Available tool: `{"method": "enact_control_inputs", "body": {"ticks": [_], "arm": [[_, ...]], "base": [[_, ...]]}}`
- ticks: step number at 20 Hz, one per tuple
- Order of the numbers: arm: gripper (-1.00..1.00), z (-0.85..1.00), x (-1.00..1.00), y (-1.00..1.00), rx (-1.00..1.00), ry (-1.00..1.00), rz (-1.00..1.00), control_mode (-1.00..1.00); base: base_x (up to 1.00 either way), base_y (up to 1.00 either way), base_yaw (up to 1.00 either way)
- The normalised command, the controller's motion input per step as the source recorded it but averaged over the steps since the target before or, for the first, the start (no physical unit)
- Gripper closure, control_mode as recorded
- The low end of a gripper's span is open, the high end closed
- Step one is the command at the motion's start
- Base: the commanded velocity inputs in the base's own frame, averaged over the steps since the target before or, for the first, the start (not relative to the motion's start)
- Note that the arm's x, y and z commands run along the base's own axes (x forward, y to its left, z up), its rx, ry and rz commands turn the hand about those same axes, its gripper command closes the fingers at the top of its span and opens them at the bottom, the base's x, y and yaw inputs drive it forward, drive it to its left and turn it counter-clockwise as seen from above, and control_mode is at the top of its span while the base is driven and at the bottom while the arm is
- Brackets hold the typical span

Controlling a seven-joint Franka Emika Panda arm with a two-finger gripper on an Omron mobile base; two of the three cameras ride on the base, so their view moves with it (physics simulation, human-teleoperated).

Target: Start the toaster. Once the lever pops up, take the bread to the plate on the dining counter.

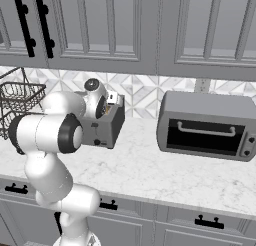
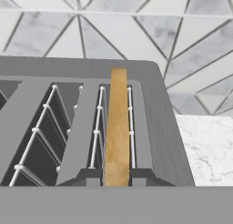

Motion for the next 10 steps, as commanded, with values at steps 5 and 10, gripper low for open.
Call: {"method": "enact_control_inputs", "body": {"ticks": [5, 10], "arm": [[1.0, 0.0, 0.0, 0.0, 0.0, 0.0, 0.0, -1.0], [1.0, 0.0, 0.0, 0.0, 0.0, -0.02, 0.0, -1.0]], "base": [[0.0, 0.0, 0.0], [0.0, 0.0, 0.0]]}}
